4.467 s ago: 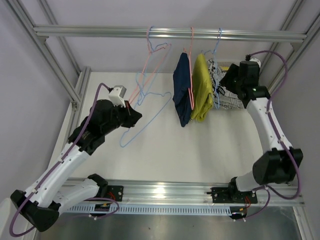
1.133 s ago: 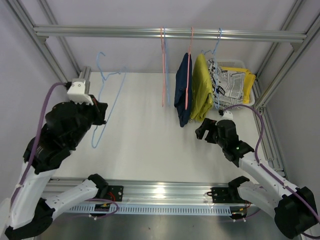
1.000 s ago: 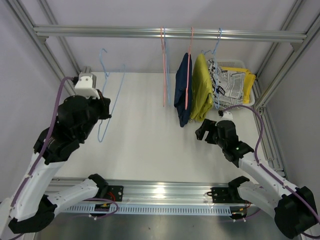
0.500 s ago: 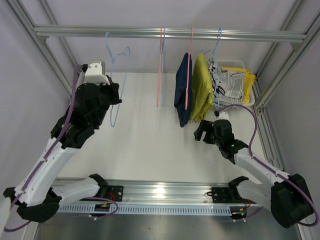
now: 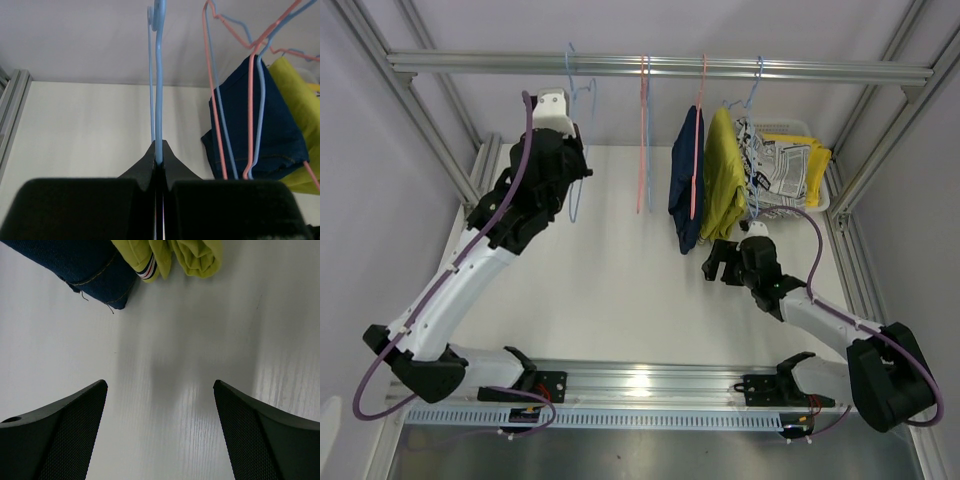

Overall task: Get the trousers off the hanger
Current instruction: Place the hanger at the clothesline.

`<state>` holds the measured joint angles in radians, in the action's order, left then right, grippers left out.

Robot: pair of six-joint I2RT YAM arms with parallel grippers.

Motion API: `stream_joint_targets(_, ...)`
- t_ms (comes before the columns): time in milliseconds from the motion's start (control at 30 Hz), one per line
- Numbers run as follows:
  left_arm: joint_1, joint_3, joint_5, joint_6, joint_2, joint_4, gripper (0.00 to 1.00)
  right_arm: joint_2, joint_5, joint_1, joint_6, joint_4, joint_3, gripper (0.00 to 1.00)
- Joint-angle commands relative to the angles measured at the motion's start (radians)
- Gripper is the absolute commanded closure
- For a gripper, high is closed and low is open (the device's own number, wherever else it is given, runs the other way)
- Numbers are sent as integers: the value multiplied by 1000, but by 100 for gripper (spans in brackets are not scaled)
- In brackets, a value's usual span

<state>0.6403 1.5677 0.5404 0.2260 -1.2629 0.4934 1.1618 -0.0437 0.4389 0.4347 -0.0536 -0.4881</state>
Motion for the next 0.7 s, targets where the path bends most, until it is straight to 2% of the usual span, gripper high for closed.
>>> stream_joint_targets(0, -14, 106, 12, -22, -53, -53, 99, 36, 16, -2, -25, -77, -9, 8)
stream_joint_targets(233, -68, 146, -74, 38, -128, -29, 99, 108, 27, -2, -43, -97, -35, 8)
stream_joint_targets(667, -56, 161, -135, 101, -193, -16, 99, 134, 21, -2, -51, -106, -46, 8)
